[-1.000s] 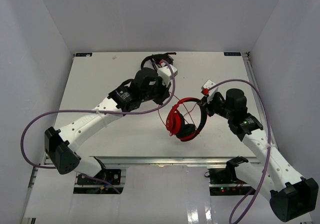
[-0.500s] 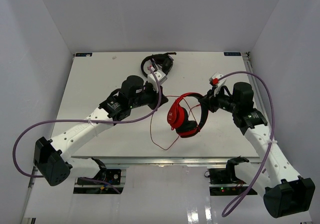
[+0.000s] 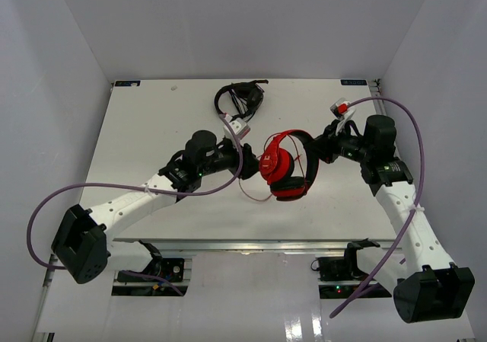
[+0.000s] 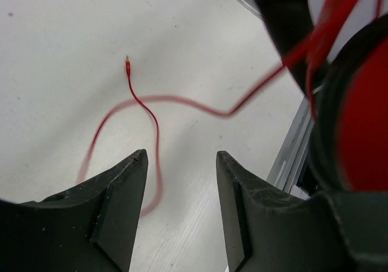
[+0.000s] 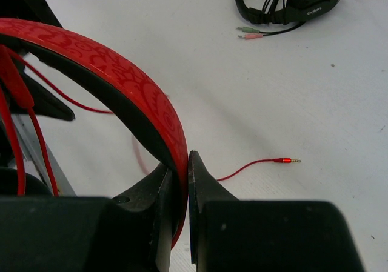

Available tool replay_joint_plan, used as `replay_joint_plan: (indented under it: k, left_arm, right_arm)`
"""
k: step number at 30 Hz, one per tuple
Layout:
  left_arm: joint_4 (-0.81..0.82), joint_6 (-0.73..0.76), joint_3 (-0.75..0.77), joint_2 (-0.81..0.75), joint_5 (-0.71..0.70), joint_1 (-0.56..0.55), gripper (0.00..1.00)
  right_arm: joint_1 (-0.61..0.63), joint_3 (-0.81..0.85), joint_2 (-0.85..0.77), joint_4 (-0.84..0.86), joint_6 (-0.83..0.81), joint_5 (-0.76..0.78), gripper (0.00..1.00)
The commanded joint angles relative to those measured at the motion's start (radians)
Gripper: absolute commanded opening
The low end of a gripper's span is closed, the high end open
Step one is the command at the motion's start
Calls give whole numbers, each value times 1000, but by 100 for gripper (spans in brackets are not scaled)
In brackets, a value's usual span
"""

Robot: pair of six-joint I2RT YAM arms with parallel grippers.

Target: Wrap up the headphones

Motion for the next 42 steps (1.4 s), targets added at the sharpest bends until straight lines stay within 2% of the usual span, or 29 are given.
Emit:
replay_joint_plan:
  k: [1,4,11,16,18,21,26,30,36,42]
  left_arm:
    - [257,-69,-128,-30,24,9,65]
    - [381,-87,-222,-56,-19,9,72]
    - [595,-125,-423,-117,-76,9,78]
    - [860,-224,-568,-37,-53,7,90]
    - [943,-266,-594,42,-61,7,94]
    - [973,-324,-556,183,-80,-3,98]
    - [876,-342,-387,353,-200,-47,98]
    - [908,-294,-311,447,-239,-65,98]
    - [953,-208,-231,560,-222,-72,98]
    - [820,-145,-116,648,-281,-71,96]
  right_arm:
    - [-7,97,-4,40,103,-66,8]
    - [-8,119,-5,28,114,-35,8]
    - [-10,156,10,-3,135,7,8]
    - [-10,182,27,-18,172,29,8]
    - [-10,196,31,-31,184,38,8]
    - [-10,210,35,-50,191,51,8]
    - [-10,205,26,-59,191,63,8]
    - [-8,201,23,-62,193,69,8]
    - [-8,216,23,-72,205,70,8]
    - [-8,230,25,-75,225,59,8]
